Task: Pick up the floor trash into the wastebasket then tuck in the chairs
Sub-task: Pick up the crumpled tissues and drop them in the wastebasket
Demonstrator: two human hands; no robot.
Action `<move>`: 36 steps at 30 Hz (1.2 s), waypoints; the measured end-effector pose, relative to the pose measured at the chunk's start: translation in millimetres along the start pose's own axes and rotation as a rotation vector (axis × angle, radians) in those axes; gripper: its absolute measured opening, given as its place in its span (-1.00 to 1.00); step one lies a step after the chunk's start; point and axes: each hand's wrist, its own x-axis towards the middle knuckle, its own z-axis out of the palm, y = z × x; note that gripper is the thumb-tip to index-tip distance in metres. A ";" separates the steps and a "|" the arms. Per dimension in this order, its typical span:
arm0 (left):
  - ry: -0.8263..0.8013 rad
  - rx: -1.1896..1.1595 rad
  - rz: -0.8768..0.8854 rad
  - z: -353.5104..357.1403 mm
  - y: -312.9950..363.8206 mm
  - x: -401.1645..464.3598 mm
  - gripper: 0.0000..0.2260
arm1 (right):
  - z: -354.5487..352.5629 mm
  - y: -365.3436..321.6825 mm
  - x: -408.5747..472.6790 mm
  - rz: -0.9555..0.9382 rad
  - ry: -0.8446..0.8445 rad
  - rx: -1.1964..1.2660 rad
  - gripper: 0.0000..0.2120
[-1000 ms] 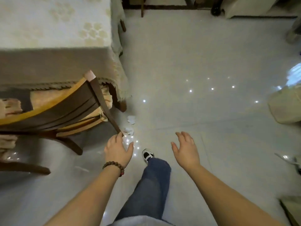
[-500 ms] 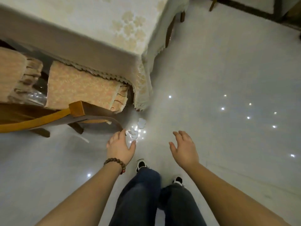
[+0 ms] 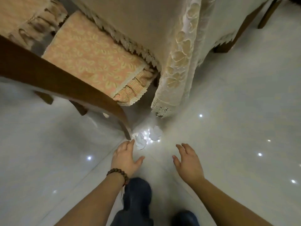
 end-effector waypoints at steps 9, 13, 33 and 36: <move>-0.112 0.092 0.092 182.1 -65.3 151.9 -0.14 | 137.9 48.0 162.9 -0.211 0.015 -0.124 -0.51; -0.124 0.188 0.133 230.3 -80.9 204.2 -0.07 | 173.2 51.4 216.3 -0.289 0.055 -0.160 -0.47; 0.177 -0.100 -0.028 255.8 -109.0 193.5 -0.54 | 264.6 55.6 262.6 -0.375 0.044 -0.231 -0.59; 0.217 -0.097 -0.034 247.1 -102.7 173.0 -0.43 | 249.1 53.0 250.4 -0.336 0.068 -0.097 -0.66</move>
